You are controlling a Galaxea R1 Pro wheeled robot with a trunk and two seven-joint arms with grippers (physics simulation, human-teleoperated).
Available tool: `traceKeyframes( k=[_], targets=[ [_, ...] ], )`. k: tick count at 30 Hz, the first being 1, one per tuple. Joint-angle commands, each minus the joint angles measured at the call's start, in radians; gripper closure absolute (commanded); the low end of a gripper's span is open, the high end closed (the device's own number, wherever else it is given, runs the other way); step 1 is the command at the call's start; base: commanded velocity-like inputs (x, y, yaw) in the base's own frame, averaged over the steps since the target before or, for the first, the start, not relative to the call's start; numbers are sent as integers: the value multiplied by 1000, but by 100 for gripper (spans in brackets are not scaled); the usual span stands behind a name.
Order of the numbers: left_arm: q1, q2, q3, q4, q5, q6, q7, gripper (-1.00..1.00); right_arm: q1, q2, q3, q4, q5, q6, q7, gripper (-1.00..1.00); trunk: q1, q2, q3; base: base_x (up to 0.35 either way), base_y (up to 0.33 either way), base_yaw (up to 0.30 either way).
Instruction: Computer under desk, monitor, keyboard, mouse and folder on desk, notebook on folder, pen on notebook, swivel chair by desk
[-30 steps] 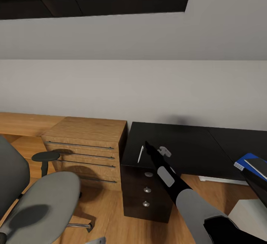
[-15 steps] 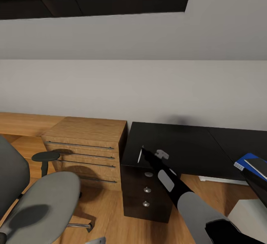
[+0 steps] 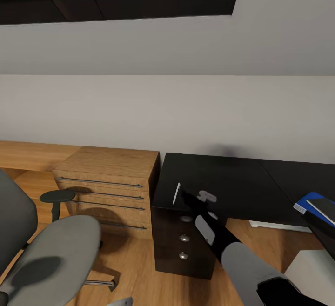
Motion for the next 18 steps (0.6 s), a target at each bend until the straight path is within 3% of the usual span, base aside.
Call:
traceKeyframes(
  k=[1,6,12,18],
  targets=[
    [-1,1,-7,0,11,-6,7,-100,-1,0,29,-6,11,-4,-45,-100,0,-1,-1,0,0,0],
    [-1,1,-7,0,11,-6,7,-100,0,3,135,-51,101,22,-239,-100,0,-1,-1,0,0,0],
    [-1,1,-7,0,11,-6,7,-100,0,9,227,-107,145,81,-444,-100,0,-1,-1,0,0,0],
    [-1,1,-7,0,11,-6,6,-100,0,10,251,-120,155,99,-497,-100,0,-1,-1,0,0,0]
  ],
)
